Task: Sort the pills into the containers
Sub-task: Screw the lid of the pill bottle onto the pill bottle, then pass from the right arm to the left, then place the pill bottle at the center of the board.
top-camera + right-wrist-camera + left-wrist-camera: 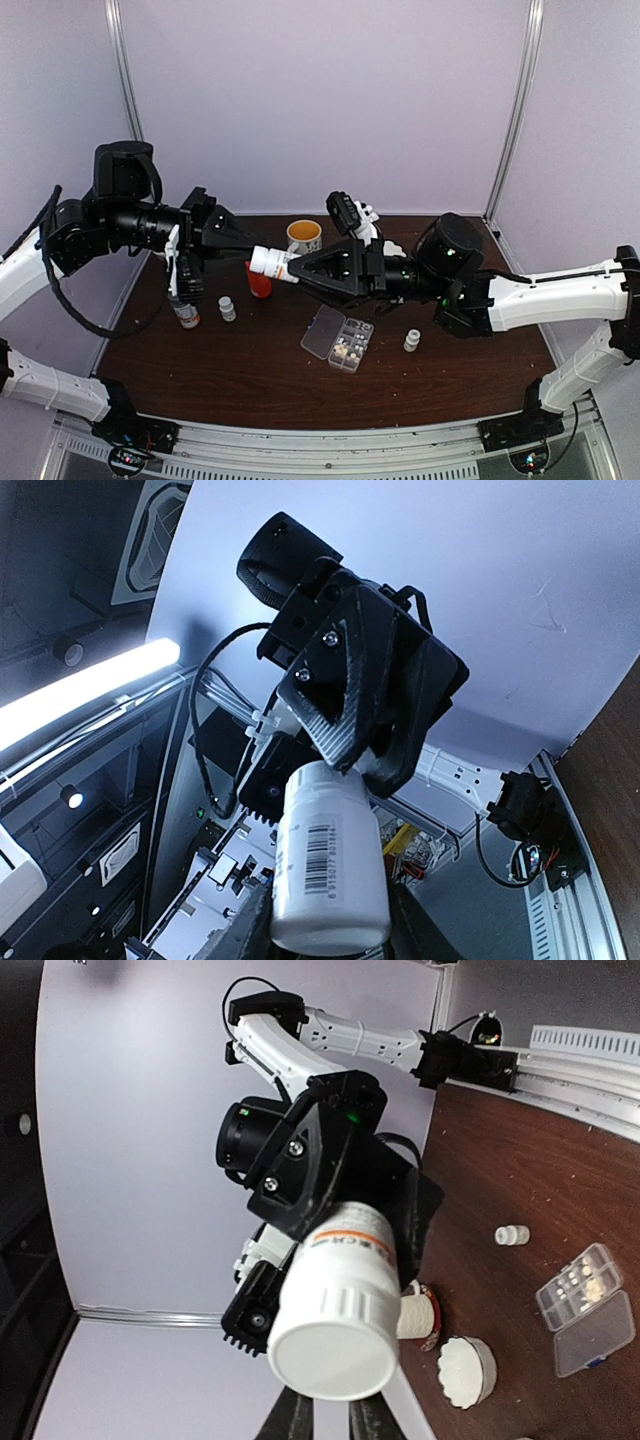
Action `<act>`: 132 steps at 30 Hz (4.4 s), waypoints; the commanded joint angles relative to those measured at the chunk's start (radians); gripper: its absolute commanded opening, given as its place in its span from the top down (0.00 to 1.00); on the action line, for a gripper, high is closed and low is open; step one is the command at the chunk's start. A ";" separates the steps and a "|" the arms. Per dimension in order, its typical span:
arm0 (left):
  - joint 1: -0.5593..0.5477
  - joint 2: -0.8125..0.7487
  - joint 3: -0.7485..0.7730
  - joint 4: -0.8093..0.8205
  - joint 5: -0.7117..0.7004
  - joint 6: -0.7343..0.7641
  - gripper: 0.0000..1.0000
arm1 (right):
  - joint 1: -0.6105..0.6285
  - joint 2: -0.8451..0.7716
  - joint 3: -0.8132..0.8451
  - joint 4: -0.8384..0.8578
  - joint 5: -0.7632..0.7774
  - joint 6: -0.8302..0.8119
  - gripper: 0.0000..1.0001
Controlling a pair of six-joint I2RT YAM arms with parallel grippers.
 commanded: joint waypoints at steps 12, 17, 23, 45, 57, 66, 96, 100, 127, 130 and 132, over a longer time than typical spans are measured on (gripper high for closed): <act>-0.030 -0.125 -0.241 0.390 -0.050 -0.379 0.46 | -0.080 -0.213 -0.062 -0.226 0.113 -0.283 1.00; -0.033 -0.162 -0.277 0.561 -0.007 -0.908 0.45 | -0.075 -0.306 -0.001 -0.507 0.155 -0.681 1.00; -0.048 -0.125 -0.164 0.478 -0.204 -1.625 0.27 | -0.048 -0.383 -0.025 -0.562 0.259 -1.092 1.00; -0.049 -0.034 -0.192 0.506 -0.006 -2.406 0.06 | 0.133 -0.284 0.149 -0.677 0.534 -1.582 1.00; -0.050 -0.015 -0.215 0.581 0.042 -2.480 0.34 | 0.155 -0.240 0.178 -0.709 0.533 -1.611 1.00; -0.050 -0.007 -0.200 0.543 0.046 -2.465 0.42 | 0.158 -0.236 0.180 -0.726 0.559 -1.615 1.00; -0.049 0.021 -0.102 0.289 0.024 -2.219 1.00 | 0.148 -0.176 0.296 -0.849 0.447 -1.260 1.00; -0.049 0.027 -0.095 0.266 0.010 -2.188 1.00 | 0.147 -0.186 0.282 -0.827 0.417 -1.147 1.00; -0.030 0.059 -0.150 -0.423 -0.689 -1.954 1.00 | 0.144 -0.419 -0.069 -0.768 0.675 -1.285 0.00; -0.029 0.067 -0.227 -0.471 -0.841 -1.989 1.00 | 0.143 -0.433 -0.114 -0.734 0.677 -1.262 0.00; -0.022 0.062 -0.282 -0.468 -0.946 -2.042 1.00 | 0.143 -0.433 -0.140 -0.708 0.677 -1.247 0.00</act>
